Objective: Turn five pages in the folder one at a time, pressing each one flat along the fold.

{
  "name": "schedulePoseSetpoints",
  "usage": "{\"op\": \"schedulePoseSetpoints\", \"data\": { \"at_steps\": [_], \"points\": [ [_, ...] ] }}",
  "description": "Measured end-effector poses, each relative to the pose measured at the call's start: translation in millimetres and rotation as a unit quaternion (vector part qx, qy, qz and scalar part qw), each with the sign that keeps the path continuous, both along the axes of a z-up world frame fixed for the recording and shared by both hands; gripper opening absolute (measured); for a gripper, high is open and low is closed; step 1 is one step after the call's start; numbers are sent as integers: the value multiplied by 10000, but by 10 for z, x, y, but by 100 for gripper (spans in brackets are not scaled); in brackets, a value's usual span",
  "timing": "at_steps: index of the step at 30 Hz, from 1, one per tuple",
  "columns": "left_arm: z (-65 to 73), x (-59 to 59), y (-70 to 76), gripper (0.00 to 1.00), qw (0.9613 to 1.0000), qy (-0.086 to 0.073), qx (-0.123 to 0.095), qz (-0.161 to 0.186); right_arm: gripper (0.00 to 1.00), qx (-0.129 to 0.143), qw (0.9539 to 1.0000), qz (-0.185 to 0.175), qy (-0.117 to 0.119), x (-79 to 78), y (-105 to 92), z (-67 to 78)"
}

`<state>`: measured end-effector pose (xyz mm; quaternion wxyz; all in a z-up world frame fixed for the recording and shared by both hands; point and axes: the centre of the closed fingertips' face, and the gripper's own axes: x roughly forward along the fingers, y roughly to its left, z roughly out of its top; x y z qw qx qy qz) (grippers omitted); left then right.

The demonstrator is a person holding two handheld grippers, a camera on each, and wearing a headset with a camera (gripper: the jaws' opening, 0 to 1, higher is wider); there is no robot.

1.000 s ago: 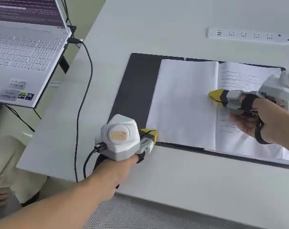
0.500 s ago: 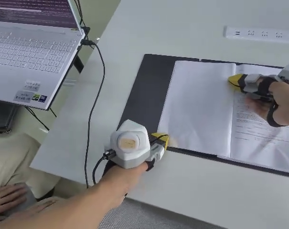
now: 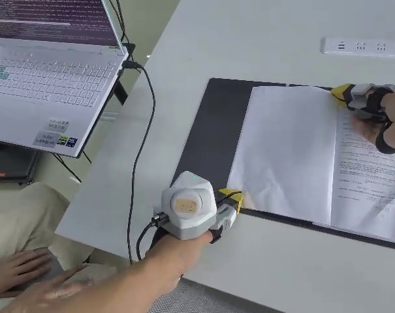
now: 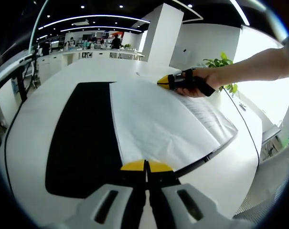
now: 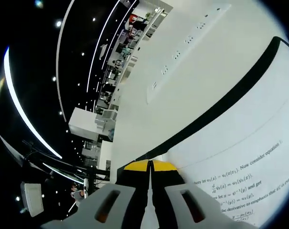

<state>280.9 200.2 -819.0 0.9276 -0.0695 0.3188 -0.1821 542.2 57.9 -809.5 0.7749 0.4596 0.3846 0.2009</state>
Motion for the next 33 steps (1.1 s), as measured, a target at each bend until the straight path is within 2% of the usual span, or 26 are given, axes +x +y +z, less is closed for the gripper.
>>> {"op": "schedulePoseSetpoints", "data": {
  "at_steps": [3, 5, 11, 12, 13, 15, 17, 19, 21, 25, 26, 27, 33],
  "points": [
    [-1, 0, -1, 0, 10000, -2, 18, -24, 0, -63, 9999, 107, 7, -95, 2, 16],
    [2, -2, -3, 0, 10000, -4, 27, -27, 0, 28, 9996, 258, 134, -199, 12, 12],
    [11, -8, -3, 0, 10000, 0, 5, -12, 0, 189, 9972, 692, 189, -578, -13, 15],
    [13, -9, -4, 0, 10000, -8, 19, -22, 0, 325, 9963, 744, 277, -681, 0, 31],
    [13, -10, -4, 0, 10000, -7, 17, -18, 0, 346, 9956, 815, 304, -745, 8, 33],
    [13, -11, -5, 0, 10000, -12, 27, -16, 0, 370, 9950, 876, 307, -814, 0, 33],
    [13, -12, -9, 0, 9999, -42, 91, -27, 0, 429, 9933, 1002, 378, -983, 14, 57],
    [13, -12, -8, 0, 9999, -50, 99, 2, 0, 448, 9923, 1089, 397, -1067, 10, 46],
    [16, -14, -5, 0, 9999, -69, 86, 35, 0, 524, 9919, 1057, 465, -1168, -5, 43],
    [15, -14, -4, 0, 9999, -67, 106, -10, 0, 585, 9904, 1149, 493, -1385, -13, 63],
    [12, -12, -3, 0, 9999, -63, 102, -19, 0, 579, 9895, 1214, 521, -1443, -3, 62],
    [12, -12, -3, 0, 9999, -71, 118, -59, 0, 482, 9873, 1436, 488, -1559, 17, 51],
    [12, -11, -3, 0, 9998, -96, 153, -111, 0, 522, 9847, 1561, 567, -1879, 59, 35]
  ]
}}
